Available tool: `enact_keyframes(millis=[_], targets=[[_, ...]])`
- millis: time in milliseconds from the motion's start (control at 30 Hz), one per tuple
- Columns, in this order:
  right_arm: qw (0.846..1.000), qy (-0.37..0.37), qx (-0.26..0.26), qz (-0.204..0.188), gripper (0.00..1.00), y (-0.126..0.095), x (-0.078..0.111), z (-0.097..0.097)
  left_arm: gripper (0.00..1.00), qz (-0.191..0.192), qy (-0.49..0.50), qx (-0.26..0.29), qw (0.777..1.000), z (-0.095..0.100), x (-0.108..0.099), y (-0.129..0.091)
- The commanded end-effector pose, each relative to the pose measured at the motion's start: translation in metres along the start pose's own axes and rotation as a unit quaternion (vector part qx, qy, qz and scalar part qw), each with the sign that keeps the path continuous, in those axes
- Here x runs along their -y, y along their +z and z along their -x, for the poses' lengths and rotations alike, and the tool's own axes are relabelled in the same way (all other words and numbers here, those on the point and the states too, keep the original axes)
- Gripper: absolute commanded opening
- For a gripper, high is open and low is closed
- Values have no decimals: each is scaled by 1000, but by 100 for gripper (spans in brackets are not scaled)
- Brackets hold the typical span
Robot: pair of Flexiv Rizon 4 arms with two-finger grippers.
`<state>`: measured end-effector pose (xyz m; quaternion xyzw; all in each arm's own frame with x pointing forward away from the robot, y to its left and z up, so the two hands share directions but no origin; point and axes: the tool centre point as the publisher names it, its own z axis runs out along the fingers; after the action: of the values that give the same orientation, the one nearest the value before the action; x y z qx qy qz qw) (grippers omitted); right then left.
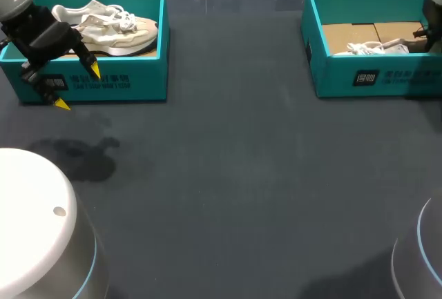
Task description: Take the shoe out of the shoebox, open the shoe tongue, remove and reinsert the insole, then place the shoe into the shoebox
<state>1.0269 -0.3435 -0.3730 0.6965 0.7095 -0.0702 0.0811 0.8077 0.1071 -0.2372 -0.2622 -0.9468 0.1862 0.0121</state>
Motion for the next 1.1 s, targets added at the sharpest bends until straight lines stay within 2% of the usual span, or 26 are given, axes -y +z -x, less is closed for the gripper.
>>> enact_keyframes(millis=[33,333,433,533,667,833,1100], targets=[[1000,-1,-2,-7,0,5,-5,-1,100,1,0,0,1000,-1,0,0],[1000,3,-6,-16,0,10,-5,1,100,1,0,0,1000,-1,0,0],[1000,6,-6,-15,20,7,-4,3,100,1,0,0,1000,-1,0,0],[1000,8,-6,-14,29,6,-3,5,100,1,0,0,1000,-1,0,0],[1000,10,-6,-13,32,4,-1,5,100,1,0,0,1000,-1,0,0],[1000,11,-6,-13,44,2,1,3,100,1,0,0,1000,-1,0,0],[1000,11,-11,-5,51,-9,2,1,100,1,0,0,1000,-1,0,0]])
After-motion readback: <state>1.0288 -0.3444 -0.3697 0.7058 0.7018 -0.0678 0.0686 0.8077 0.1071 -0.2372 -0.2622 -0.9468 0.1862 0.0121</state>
